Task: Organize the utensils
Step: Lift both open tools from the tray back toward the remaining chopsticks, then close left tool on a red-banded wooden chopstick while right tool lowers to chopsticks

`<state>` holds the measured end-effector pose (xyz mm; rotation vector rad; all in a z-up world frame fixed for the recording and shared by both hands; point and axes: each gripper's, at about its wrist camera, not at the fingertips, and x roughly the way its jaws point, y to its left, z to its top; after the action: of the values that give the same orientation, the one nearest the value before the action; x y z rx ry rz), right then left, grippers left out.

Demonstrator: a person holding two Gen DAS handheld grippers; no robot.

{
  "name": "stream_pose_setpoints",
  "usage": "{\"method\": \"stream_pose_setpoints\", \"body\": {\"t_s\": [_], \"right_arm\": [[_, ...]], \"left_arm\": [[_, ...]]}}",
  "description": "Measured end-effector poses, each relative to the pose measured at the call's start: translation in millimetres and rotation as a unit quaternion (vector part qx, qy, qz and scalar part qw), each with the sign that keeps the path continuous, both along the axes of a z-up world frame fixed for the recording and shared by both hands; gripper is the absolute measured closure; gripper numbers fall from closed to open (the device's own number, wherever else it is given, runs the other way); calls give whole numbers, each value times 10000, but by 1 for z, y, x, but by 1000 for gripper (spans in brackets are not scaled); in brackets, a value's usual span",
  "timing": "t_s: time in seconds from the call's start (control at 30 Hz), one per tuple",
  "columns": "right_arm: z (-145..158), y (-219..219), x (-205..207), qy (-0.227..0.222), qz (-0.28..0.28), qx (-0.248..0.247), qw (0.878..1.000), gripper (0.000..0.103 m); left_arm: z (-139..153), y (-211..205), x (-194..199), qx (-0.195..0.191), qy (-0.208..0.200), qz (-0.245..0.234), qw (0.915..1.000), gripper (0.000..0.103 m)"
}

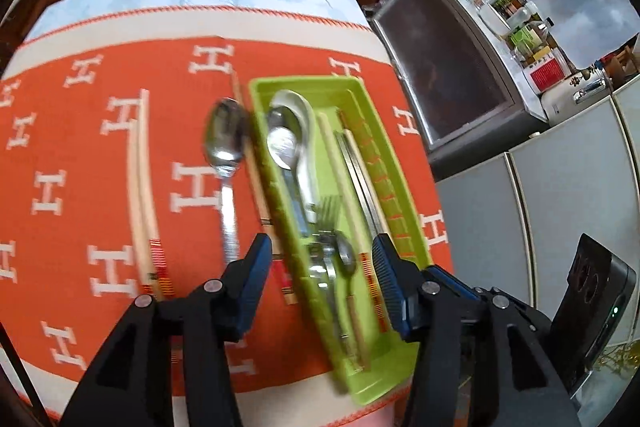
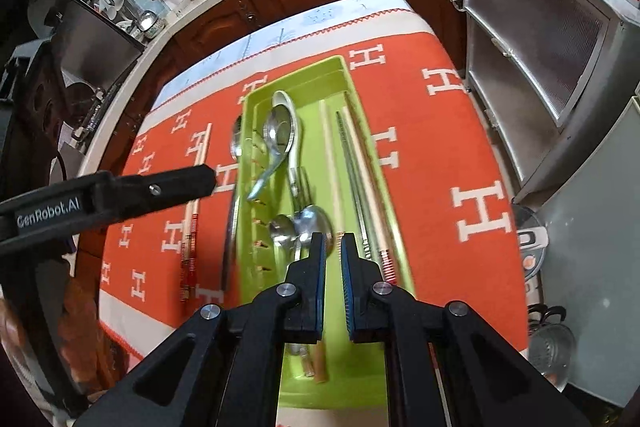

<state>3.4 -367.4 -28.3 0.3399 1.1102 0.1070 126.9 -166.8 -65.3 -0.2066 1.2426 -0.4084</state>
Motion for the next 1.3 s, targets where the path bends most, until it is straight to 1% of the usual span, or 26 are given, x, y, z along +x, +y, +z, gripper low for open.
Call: {"method": "stream_pose_setpoints", "body": {"t_s": [0.17,0.3,0.4,0.47,0.6,0.67,0.83,0.87,0.9,0.97,1.0,1.07,1.3], "right_arm": [[15,27,-3,-153,212,-14,9997,95],[25,54,0,-251,479,15,9985,95],[29,81,5,-271,709,21,9971,95],[30,96,10,-266,815,61,9963,95],[26,126,18,-256,1017,39,9945,95],[21,139,21,-224,1067,-11,9940,95],[2,153,31,-27,1044,-10,9945,95],[-2,153,32,7,1038,-20,9946,95],[-5,155,33,52,1022,-16,9947,95],[-12,154,35,105,1001,25,9949,95],[-14,153,37,126,988,45,9950,95],[-19,153,38,156,961,77,9952,95],[-28,151,41,208,964,121,9951,95]], "left_arm": [[12,46,-1,305,-239,139,9992,52],[20,80,-1,604,-500,283,9965,52],[22,101,-2,780,-656,400,9940,52],[17,111,-3,851,-674,412,9932,52],[-3,121,-5,793,-468,364,9951,52],[-18,123,-7,748,-322,331,9961,52],[-54,122,-13,764,33,228,9968,52],[-59,121,-13,759,89,216,9968,54],[-66,120,-13,783,150,210,9966,60],[-74,119,-13,829,238,165,9961,69],[-78,118,-12,859,279,140,9958,73],[-81,117,-12,923,270,136,9953,75],[-80,111,-10,1119,177,88,9935,75]]}}
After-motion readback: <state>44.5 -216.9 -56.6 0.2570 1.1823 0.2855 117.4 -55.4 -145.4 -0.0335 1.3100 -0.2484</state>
